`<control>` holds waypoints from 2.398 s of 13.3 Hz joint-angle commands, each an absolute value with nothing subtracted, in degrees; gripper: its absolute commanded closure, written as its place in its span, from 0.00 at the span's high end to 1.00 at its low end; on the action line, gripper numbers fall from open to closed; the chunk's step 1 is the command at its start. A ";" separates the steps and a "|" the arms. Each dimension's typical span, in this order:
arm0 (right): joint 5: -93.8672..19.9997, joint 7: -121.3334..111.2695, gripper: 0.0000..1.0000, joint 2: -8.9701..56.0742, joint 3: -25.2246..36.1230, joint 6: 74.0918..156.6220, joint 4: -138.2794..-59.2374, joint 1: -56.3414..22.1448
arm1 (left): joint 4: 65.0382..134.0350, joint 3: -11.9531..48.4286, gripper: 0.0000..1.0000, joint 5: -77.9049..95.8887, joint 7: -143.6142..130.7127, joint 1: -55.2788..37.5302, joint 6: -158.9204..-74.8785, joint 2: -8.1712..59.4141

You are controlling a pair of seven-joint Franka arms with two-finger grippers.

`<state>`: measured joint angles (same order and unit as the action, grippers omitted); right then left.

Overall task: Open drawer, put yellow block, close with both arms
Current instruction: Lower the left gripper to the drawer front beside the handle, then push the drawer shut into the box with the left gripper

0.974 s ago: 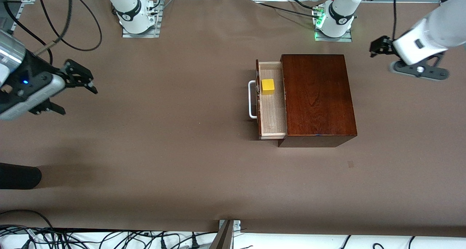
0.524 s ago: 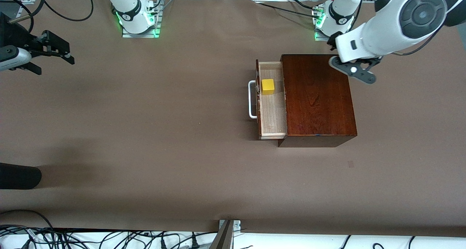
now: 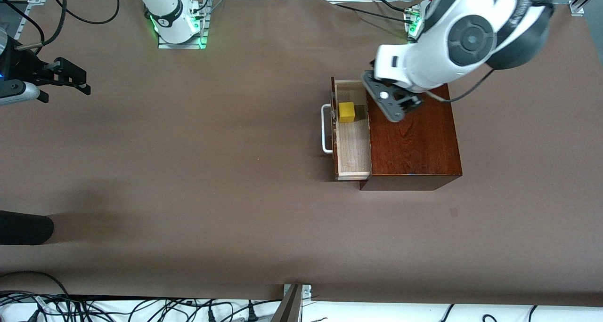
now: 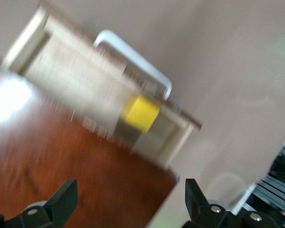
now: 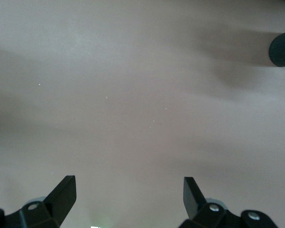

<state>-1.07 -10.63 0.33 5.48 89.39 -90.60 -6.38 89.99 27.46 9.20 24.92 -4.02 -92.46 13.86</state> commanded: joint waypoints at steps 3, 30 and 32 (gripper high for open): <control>1.67 -9.41 1.00 0.88 5.54 89.47 -89.83 -7.03 | 88.33 33.74 1.00 11.33 40.57 -3.60 -107.28 21.60; 0.79 -8.79 1.00 1.85 5.36 91.67 -89.21 -7.38 | 89.12 35.68 1.00 -0.77 46.06 -14.24 -133.25 38.41; 0.79 -8.79 1.00 1.85 5.36 91.67 -89.21 -7.38 | 89.12 35.68 1.00 -2.37 46.05 -13.89 -130.88 38.41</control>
<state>0.94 -9.62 1.56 5.25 91.79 -90.26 -7.07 89.94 35.87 -0.43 45.46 -13.83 -133.34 38.26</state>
